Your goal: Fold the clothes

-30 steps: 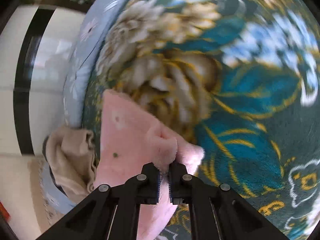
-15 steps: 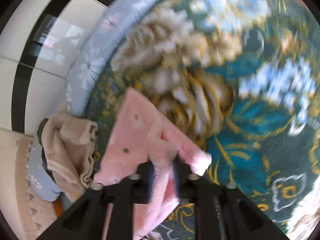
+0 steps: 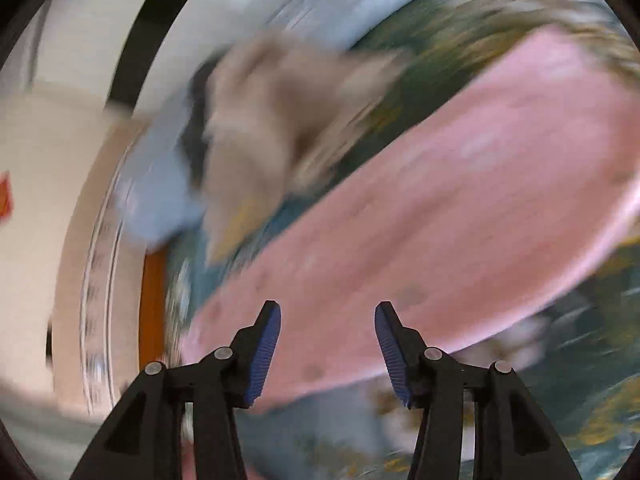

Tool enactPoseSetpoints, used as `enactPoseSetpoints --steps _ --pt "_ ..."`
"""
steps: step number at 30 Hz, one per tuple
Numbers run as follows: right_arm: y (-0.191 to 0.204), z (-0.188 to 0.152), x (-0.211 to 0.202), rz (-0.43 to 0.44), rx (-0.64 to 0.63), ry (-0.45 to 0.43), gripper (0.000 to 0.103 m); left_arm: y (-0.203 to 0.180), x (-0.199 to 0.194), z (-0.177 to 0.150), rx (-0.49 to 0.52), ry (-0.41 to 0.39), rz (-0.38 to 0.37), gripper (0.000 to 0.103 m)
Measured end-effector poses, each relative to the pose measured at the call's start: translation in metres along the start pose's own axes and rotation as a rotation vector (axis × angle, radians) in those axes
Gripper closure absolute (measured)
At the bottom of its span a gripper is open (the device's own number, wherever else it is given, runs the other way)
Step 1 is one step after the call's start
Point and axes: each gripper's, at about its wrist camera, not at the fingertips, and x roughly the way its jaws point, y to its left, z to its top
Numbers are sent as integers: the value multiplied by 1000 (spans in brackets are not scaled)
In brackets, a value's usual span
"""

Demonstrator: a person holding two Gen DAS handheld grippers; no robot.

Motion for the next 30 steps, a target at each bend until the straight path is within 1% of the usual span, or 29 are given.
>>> enactPoseSetpoints --steps 3,6,8,11,12,14,17,18,19,20,24,25,26,27,28,30 --pt "39 -21 47 71 -68 129 50 22 -20 21 -84 -59 -25 45" --pt "72 -42 87 116 -149 263 50 47 -34 31 -180 -111 -42 43" --pt "91 -59 107 121 -245 344 50 40 -27 27 -146 -69 -38 42" --pt "112 -89 148 68 -366 502 50 30 -16 21 -93 -4 -31 42" --pt "116 -97 159 44 -407 532 50 26 -12 20 -75 18 -29 42" --pt "123 -107 174 -3 -478 549 50 20 -4 16 -40 61 -24 41" --pt "134 -122 199 -31 -554 596 49 8 9 9 18 126 -10 41" --pt "137 -126 206 -50 -588 598 48 4 16 7 41 148 0 41" --pt "140 -128 212 -81 -626 582 48 3 18 6 46 154 3 41" --pt "141 -128 215 -95 -639 564 48 2 20 5 51 159 7 41" --pt "146 -123 221 -110 -638 495 47 16 21 8 -29 157 -20 41" --pt "148 -124 223 -107 -635 489 46 18 20 8 -48 156 -25 41" --pt "150 -125 223 -97 -636 491 49 20 20 8 -57 158 -29 41" --pt "152 -127 222 -85 -639 495 59 20 20 8 -55 161 -29 41" --pt "153 -130 222 -84 -655 500 73 17 20 7 -43 167 -25 41" --pt "154 -137 219 -86 -702 526 84 14 21 5 -21 178 -19 41"
